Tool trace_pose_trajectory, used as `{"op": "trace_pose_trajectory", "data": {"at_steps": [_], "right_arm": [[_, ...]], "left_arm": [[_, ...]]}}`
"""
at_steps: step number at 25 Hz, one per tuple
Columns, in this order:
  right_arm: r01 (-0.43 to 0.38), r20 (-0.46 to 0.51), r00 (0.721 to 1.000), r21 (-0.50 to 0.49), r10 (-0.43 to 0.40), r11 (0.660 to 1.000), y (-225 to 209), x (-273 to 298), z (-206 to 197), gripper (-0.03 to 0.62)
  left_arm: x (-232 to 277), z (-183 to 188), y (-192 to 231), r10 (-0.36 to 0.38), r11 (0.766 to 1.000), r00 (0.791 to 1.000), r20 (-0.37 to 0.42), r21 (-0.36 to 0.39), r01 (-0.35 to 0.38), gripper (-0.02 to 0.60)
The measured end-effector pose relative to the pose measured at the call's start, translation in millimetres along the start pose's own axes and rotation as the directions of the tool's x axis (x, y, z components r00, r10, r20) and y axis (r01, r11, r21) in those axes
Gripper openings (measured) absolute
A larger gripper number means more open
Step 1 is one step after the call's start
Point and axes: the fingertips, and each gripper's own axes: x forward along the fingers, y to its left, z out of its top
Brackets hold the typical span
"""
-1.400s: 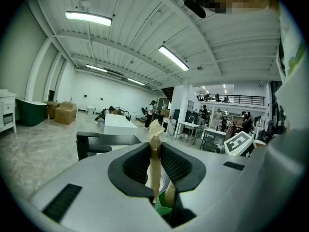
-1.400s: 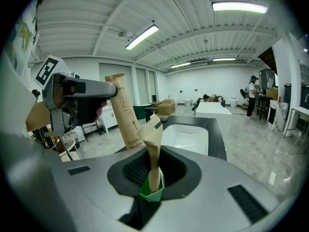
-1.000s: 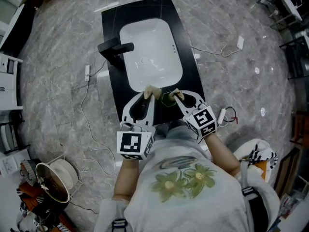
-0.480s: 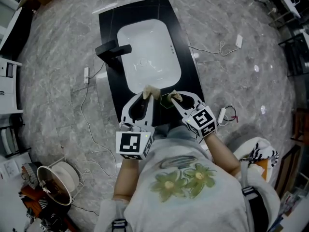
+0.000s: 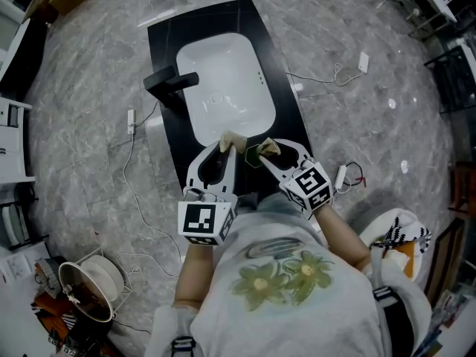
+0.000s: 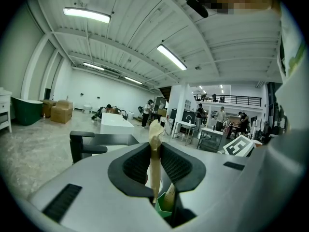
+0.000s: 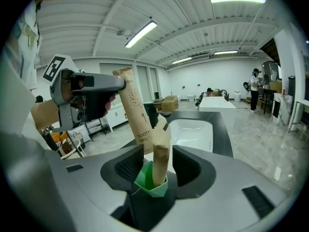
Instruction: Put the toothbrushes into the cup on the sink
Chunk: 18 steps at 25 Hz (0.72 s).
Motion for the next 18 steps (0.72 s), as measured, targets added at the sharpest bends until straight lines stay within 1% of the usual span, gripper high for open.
{"op": "trace_pose_trajectory", "data": {"at_steps": [2,8,11,16,17,18], "right_arm": [[0.013,0.015,1.0,0.0,-0.013,1.0,-1.6,-2.4,3.9,0.178],[0.014,0.101,0.995,0.005,-0.015,1.0,-2.9,-14.1,31.7,0.179],[0.01,0.157,0.988,0.004,-0.01,1.0,-1.5,-25.0,50.5,0.179],[0.044,0.239,0.97,-0.006,-0.042,0.999,-4.2,-45.2,77.5,0.176],[0.049,0.254,0.966,-0.004,-0.047,0.999,-5.2,-49.4,81.9,0.156],[0.054,0.27,0.962,-0.001,-0.052,0.999,-6.5,-54.0,86.0,0.11]], "left_arm": [[-1.5,0.6,-1.3,-0.002,1.0,1.0,0.002,-0.001,0.002,0.082],[-6.8,3.5,-7.3,-0.003,1.0,1.0,0.01,-0.002,0.003,0.081],[-9.2,4.4,-12.4,0.003,1.0,1.0,0.014,-0.008,-0.003,0.081],[-13.1,6.5,-21.1,0.018,1.0,0.999,0.028,-0.023,-0.018,0.081],[-13.6,7.1,-22.6,0.023,0.999,0.999,0.03,-0.027,-0.022,0.081],[-14.0,7.5,-24.2,0.028,0.999,0.999,0.031,-0.031,-0.027,0.081]]}}
